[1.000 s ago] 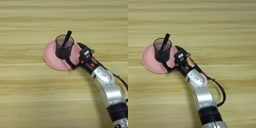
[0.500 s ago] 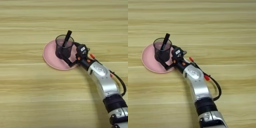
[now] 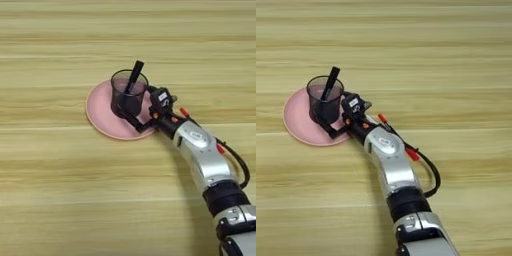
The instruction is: Move the objects on the table
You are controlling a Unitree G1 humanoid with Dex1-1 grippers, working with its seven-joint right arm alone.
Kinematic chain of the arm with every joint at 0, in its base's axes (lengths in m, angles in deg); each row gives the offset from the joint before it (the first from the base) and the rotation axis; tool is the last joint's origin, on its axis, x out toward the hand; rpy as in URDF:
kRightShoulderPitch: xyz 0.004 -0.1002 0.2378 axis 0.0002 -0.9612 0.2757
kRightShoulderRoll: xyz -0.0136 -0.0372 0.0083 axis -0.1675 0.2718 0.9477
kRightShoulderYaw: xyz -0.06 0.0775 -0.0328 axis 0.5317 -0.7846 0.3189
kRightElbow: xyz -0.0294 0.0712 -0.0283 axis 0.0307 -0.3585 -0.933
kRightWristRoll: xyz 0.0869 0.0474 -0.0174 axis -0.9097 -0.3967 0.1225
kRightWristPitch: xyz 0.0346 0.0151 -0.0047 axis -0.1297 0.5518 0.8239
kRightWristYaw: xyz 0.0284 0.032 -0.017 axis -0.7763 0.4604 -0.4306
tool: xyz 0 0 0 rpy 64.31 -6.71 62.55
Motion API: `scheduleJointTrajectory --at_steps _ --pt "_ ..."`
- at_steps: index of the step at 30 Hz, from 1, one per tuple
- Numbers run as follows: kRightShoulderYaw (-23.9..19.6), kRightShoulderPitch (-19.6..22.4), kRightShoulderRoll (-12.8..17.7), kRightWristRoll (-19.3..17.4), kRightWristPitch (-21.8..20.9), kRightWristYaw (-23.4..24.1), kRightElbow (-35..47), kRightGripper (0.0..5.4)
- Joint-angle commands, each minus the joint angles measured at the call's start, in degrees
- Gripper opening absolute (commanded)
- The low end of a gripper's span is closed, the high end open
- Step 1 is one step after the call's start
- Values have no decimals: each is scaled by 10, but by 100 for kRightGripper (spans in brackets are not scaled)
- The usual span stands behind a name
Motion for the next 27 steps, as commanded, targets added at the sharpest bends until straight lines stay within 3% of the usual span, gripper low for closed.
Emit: scheduleJointTrajectory --at_steps 1,27 --pt "0 65 0 6 -21 4 -5 537" --pt "-19 109 -23 -4 -66 5 -99 537"
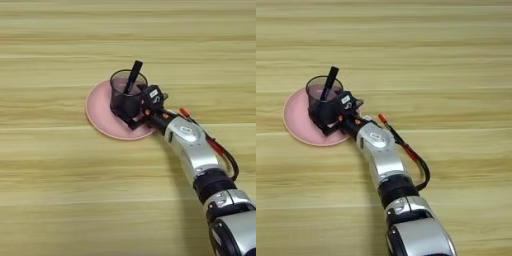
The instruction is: Move the objects on the table
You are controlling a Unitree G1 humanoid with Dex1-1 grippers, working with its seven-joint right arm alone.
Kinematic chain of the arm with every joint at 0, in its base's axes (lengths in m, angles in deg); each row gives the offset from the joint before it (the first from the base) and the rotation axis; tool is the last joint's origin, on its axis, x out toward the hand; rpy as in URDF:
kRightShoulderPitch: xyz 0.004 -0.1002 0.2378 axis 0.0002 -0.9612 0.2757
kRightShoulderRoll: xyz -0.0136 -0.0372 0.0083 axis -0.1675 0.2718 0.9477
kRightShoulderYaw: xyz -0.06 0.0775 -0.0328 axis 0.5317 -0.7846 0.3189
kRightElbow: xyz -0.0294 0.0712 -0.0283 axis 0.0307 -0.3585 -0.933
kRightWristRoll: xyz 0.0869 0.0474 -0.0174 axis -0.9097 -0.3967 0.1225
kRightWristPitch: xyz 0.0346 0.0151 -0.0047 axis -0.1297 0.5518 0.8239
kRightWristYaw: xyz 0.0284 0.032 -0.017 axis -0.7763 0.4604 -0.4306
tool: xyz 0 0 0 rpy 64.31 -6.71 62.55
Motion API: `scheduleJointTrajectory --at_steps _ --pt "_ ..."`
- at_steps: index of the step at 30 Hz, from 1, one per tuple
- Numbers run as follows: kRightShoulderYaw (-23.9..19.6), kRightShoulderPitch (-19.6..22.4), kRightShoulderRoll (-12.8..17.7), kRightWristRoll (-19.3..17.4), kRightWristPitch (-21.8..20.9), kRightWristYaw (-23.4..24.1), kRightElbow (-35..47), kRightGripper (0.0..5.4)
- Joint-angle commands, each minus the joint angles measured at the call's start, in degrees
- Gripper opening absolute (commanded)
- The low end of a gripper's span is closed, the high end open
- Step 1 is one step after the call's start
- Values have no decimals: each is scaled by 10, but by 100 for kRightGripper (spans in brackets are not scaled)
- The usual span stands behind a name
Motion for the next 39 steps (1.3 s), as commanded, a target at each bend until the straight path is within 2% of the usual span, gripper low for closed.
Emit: scheduleJointTrajectory --at_steps 1,26,32,39 --pt "-14 53 -1 -10 -23 8 14 537" --pt "-25 57 -18 -12 -40 1 1 537" --pt "-28 57 -20 -14 -46 -4 -2 474" --pt "-30 56 -21 -16 -50 -8 -2 470"
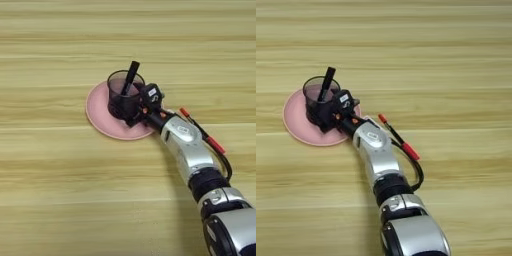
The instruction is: Move the objects on the table
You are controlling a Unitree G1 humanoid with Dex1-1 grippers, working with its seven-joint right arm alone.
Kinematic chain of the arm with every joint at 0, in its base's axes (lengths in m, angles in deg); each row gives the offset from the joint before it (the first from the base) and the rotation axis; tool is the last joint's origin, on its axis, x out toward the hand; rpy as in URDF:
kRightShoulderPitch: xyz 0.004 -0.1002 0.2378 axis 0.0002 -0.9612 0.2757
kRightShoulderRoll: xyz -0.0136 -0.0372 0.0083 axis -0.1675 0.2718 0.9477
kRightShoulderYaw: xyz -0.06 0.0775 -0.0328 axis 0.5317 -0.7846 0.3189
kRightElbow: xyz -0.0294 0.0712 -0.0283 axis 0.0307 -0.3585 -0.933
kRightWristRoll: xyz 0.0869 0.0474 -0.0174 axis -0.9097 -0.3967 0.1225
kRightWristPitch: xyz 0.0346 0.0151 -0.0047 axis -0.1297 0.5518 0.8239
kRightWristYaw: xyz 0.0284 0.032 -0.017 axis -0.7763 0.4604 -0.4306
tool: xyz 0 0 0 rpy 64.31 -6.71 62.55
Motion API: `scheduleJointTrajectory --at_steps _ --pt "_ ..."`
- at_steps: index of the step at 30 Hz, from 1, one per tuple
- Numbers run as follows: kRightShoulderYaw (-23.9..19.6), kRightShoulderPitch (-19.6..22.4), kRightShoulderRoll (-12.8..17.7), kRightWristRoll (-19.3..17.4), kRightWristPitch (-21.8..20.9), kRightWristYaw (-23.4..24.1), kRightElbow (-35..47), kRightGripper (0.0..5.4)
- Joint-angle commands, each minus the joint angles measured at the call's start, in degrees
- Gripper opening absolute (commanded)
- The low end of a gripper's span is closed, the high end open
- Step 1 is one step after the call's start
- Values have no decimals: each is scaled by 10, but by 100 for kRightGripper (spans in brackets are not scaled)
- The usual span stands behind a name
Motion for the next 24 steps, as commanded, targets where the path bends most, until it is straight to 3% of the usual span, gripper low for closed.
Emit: scheduleJointTrajectory --at_steps 1,11,24 --pt "-9 46 1 -14 -19 2 24 470" --pt "-14 40 4 -20 -17 2 46 470" --pt "-62 -42 63 -44 28 31 243 470"
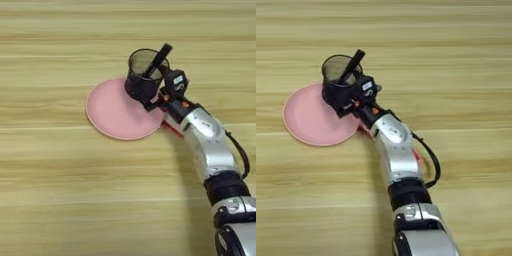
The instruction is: Move the objects on the table
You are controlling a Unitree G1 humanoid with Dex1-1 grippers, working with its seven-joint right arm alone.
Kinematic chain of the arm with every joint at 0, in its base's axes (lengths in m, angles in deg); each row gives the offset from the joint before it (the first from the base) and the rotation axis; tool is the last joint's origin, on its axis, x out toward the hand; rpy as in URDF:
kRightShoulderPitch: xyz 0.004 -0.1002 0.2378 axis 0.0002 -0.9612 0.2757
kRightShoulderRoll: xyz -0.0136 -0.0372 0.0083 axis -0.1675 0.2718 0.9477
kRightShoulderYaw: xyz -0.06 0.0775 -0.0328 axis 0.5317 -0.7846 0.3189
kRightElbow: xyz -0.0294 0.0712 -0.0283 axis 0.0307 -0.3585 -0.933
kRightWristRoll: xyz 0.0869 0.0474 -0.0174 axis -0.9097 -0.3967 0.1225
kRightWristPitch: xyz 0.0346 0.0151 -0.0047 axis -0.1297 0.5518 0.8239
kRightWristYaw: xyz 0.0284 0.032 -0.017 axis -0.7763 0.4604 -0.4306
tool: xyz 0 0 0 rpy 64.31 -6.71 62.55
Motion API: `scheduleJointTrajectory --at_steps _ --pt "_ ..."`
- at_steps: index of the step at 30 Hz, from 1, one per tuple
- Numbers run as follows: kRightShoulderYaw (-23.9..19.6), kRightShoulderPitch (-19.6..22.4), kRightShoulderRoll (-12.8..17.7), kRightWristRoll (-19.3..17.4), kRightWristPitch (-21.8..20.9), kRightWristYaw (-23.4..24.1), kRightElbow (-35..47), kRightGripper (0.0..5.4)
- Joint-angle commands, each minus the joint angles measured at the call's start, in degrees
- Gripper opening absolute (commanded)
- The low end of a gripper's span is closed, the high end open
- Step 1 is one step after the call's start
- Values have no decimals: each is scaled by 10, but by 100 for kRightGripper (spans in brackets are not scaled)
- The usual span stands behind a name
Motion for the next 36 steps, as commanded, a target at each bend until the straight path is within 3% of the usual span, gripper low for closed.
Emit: scheduleJointTrajectory --at_steps 1,9,20,36 --pt "-22 11 29 -12 7 20 72 470" --pt "-68 -25 67 -26 22 41 101 470" --pt "-132 -29 122 -17 12 89 39 470" --pt "-136 -28 150 10 5 134 -82 470"
